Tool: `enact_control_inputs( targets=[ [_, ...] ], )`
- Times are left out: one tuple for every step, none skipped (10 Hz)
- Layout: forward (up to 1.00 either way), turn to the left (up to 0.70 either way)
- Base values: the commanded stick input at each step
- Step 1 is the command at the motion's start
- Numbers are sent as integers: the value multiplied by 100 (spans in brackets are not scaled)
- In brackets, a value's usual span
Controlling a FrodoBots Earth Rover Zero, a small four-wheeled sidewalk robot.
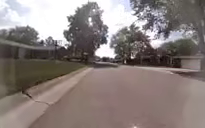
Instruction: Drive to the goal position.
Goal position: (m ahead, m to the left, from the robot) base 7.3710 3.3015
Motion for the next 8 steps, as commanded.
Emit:
enact_control_inputs(
  targets=[
    [100,2],
    [100,3],
    [100,2],
    [100,2],
    [100,3],
    [100,2],
    [100,3],
    [100,4]
  ],
)
